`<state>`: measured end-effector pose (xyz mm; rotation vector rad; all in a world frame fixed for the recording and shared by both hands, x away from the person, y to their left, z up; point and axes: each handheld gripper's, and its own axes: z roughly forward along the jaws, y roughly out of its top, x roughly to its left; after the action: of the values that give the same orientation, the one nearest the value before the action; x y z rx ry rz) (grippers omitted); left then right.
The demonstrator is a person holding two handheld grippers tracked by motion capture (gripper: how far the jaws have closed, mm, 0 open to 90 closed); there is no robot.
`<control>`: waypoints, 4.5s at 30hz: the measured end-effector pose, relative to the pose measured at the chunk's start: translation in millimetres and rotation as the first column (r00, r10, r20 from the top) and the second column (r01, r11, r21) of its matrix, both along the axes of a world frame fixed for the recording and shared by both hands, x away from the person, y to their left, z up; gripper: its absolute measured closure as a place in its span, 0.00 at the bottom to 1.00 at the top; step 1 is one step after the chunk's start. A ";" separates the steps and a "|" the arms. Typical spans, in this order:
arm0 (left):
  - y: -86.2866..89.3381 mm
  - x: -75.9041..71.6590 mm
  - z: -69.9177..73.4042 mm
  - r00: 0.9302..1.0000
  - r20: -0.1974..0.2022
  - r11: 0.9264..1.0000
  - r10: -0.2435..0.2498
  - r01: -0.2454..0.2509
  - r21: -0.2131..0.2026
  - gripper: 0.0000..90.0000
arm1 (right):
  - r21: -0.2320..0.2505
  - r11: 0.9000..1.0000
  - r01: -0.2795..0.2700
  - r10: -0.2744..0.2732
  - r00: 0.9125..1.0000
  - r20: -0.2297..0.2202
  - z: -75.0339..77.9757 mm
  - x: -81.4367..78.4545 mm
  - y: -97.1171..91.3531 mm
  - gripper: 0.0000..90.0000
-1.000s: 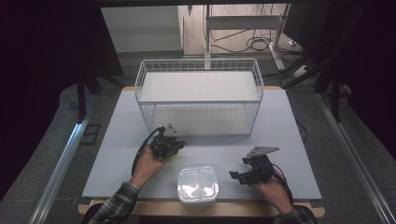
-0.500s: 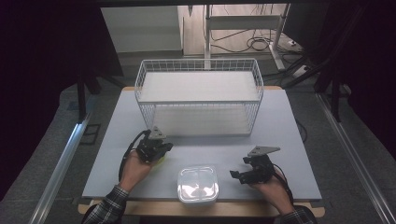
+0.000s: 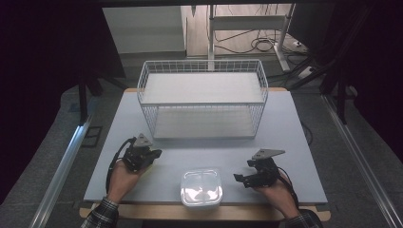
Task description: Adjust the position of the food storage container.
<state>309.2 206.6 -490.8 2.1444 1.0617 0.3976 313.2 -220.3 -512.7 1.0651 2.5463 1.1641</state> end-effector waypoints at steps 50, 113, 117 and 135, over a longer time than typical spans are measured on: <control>-66.5 -60.0 -19.3 0.974 -0.071 0.973 -0.217 0.210 -0.100 1.00 | -0.013 0.975 -0.221 0.219 0.972 -0.081 18.2 -42.0 43.6 0.98; -70.6 -35.0 -10.2 0.972 -0.069 0.974 -0.225 0.225 -0.007 0.98 | 0.019 0.962 -0.272 0.272 0.960 -0.062 15.6 -50.5 92.3 0.95; -72.3 -23.9 -11.5 0.974 -0.076 0.977 -0.211 0.210 -0.024 0.98 | 0.028 0.972 -0.235 0.236 0.970 -0.061 17.2 -41.2 82.0 0.95; -88.5 9.0 -16.8 0.985 -0.061 0.986 -0.161 0.158 -0.050 0.97 | -0.022 0.999 -0.037 0.036 0.999 -0.035 21.7 6.1 27.9 0.94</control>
<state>318.2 118.1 -507.7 2.1967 0.9170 0.2282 319.4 -192.4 -491.0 1.0467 2.6097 1.1320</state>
